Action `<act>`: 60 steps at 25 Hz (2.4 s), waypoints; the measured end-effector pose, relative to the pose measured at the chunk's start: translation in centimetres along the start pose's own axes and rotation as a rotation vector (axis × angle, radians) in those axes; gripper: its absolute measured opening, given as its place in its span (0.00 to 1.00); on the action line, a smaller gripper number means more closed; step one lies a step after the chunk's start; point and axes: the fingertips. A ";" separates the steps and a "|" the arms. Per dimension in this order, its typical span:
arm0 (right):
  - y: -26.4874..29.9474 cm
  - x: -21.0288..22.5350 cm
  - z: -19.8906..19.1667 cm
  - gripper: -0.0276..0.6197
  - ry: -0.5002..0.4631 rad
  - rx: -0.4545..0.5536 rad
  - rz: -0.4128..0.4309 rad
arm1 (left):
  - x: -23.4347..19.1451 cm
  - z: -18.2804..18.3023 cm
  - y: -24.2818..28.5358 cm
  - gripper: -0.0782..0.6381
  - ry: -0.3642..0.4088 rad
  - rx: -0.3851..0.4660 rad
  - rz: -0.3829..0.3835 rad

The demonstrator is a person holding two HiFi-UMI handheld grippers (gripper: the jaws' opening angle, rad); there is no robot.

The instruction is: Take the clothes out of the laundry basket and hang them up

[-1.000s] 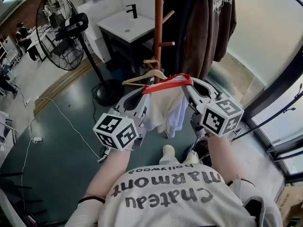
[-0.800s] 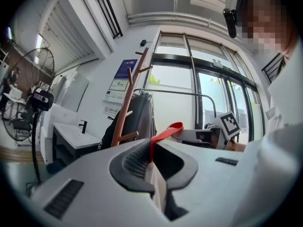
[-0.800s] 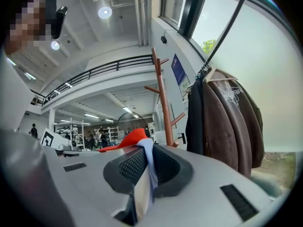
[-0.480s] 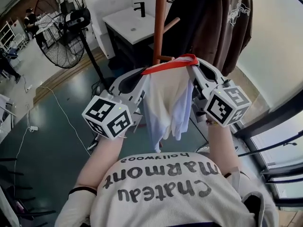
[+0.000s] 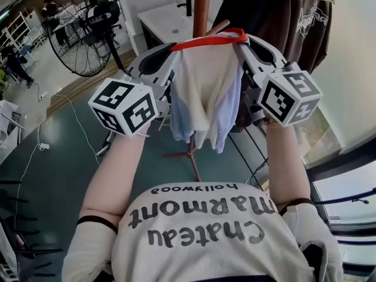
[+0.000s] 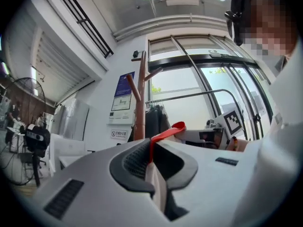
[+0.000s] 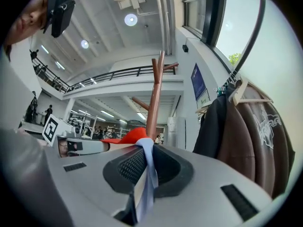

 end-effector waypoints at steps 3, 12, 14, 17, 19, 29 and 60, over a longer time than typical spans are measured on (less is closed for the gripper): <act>1.8 1.5 -3.7 0.12 -0.034 -0.100 -0.018 | -1.6 -2.4 1.5 0.13 -0.019 -0.054 0.034; 3.3 3.9 -12.1 0.16 0.008 -0.235 -0.022 | -4.1 -9.9 3.0 0.13 -0.089 -0.210 0.073; 3.3 3.8 -13.4 0.16 0.031 -0.256 -0.010 | -4.1 -11.1 2.8 0.13 -0.093 -0.239 0.082; 3.3 3.5 -15.5 0.16 0.068 -0.287 0.011 | -3.9 -12.5 2.3 0.13 -0.092 -0.272 0.084; 3.4 3.1 -16.8 0.16 0.099 -0.303 0.024 | -4.0 -13.1 2.0 0.13 -0.099 -0.279 0.083; 2.3 1.5 -20.8 0.16 0.250 -0.317 0.076 | -1.8 -16.9 0.6 0.13 -0.159 -0.304 0.057; -1.2 -0.9 -22.4 0.34 0.525 -0.262 -0.188 | 0.5 -14.1 -7.4 0.12 -0.245 -0.185 -0.096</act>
Point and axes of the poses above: the fingertips, and each gripper's own axes: y forward along the fingers, x to its right, z out of its top, and after that the axes turned 4 degrees about -y, right-handed
